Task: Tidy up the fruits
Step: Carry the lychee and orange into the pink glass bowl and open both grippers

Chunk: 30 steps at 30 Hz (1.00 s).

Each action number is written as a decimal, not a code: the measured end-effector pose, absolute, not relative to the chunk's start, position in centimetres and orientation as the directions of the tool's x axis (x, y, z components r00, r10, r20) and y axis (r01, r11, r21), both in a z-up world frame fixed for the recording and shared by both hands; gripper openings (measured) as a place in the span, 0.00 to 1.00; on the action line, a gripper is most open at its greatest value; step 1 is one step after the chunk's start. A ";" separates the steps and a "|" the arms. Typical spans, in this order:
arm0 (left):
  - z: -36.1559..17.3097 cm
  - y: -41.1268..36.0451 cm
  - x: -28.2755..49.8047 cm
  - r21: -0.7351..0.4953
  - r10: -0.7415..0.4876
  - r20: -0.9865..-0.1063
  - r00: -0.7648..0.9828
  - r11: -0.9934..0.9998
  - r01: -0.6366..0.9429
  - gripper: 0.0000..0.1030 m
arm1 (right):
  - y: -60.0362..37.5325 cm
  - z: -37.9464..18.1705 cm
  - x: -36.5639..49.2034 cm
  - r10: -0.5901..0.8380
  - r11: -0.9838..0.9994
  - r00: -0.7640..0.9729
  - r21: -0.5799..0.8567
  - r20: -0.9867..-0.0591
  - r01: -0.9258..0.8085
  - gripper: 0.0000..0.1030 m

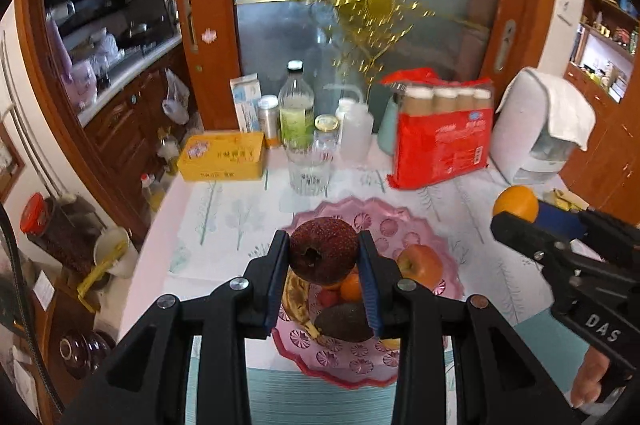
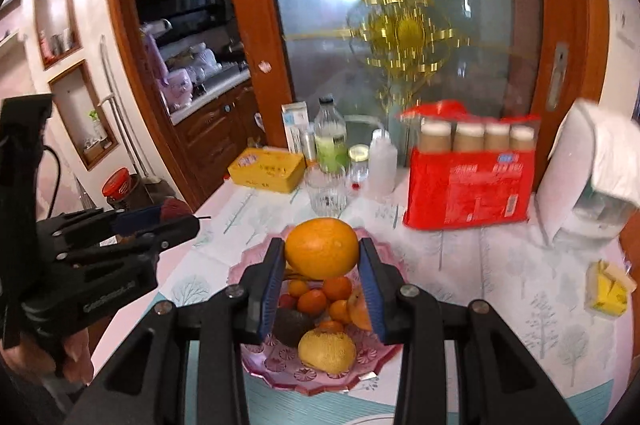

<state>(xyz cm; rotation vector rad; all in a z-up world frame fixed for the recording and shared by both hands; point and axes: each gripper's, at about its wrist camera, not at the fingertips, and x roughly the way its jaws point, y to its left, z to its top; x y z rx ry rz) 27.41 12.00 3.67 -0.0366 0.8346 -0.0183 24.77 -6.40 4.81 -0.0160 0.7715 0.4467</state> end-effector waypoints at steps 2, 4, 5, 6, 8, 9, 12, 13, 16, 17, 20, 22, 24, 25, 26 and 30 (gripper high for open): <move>1.7 12.1 28.4 -0.051 -0.034 -0.769 0.638 0.999 -0.008 0.31 | -6.2 3.0 26.0 0.382 0.908 0.597 0.167 -0.705 -0.384 0.36; -0.4 12.0 29.1 -0.061 -0.038 -0.797 0.603 0.998 -0.018 0.31 | -6.1 1.3 26.9 0.378 0.909 0.571 0.176 -0.729 -0.377 0.36; -1.5 11.9 29.5 -0.065 -0.041 -0.810 0.585 0.998 -0.019 0.31 | -6.0 0.3 27.3 0.375 0.909 0.556 0.178 -0.741 -0.376 0.36; -2.4 11.8 29.8 -0.066 -0.043 -0.819 0.571 0.998 -0.020 0.31 | -5.9 -0.6 27.6 0.372 0.910 0.543 0.179 -0.753 -0.375 0.36; -4.3 11.5 30.6 -0.060 -0.039 -0.840 0.542 0.998 -0.022 0.31 | -5.7 -2.2 28.3 0.370 0.909 0.513 0.186 -0.775 -0.373 0.36; -5.1 11.3 30.9 -0.058 -0.037 -0.848 0.529 0.998 -0.022 0.31 | -5.6 -3.1 28.6 0.371 0.908 0.496 0.193 -0.785 -0.373 0.36; -7.4 10.8 31.7 -0.065 -0.047 -0.872 0.487 0.998 -0.021 0.31 | -5.3 -5.2 29.5 0.375 0.904 0.452 0.211 -0.809 -0.372 0.36; -8.1 10.6 31.9 -0.067 -0.050 -0.879 0.474 0.998 -0.019 0.31 | -5.2 -5.9 29.8 0.374 0.904 0.440 0.214 -0.817 -0.371 0.36; -9.8 10.1 32.4 -0.058 -0.044 -0.896 0.442 0.998 -0.018 0.31 | -4.9 -7.7 30.6 0.368 0.904 0.403 0.222 -0.838 -0.365 0.37; -10.3 10.0 32.6 -0.055 -0.042 -0.900 0.433 0.998 -0.017 0.31 | -4.9 -8.2 30.8 0.368 0.904 0.392 0.227 -0.843 -0.363 0.37; -11.4 9.8 32.9 -0.047 -0.036 -0.909 0.415 0.999 -0.016 0.31 | -4.7 -9.2 31.2 0.366 0.903 0.373 0.229 -0.853 -0.363 0.37; -11.9 9.7 33.1 -0.043 -0.032 -0.913 0.407 0.999 -0.017 0.31 | -4.6 -9.5 31.3 0.362 0.903 0.370 0.223 -0.855 -0.367 0.37; -12.2 9.7 33.2 -0.039 -0.027 -0.916 0.400 0.999 -0.022 0.31 | -4.5 -9.5 31.3 0.360 0.901 0.381 0.212 -0.851 -0.378 0.37; -12.4 9.7 33.2 -0.041 -0.028 -0.918 0.396 0.999 -0.023 0.32 | -4.3 -9.5 31.3 0.353 0.902 0.384 0.200 -0.853 -0.383 0.37; -12.5 9.8 33.2 -0.044 -0.031 -0.919 0.394 0.999 -0.025 0.34 | -4.1 -9.5 31.2 0.347 0.901 0.385 0.190 -0.855 -0.390 0.37; -12.6 10.4 33.1 -0.034 -0.015 -0.921 0.390 0.999 -0.042 0.45 | -3.8 -9.5 31.3 0.331 0.903 0.383 0.171 -0.863 -0.395 0.37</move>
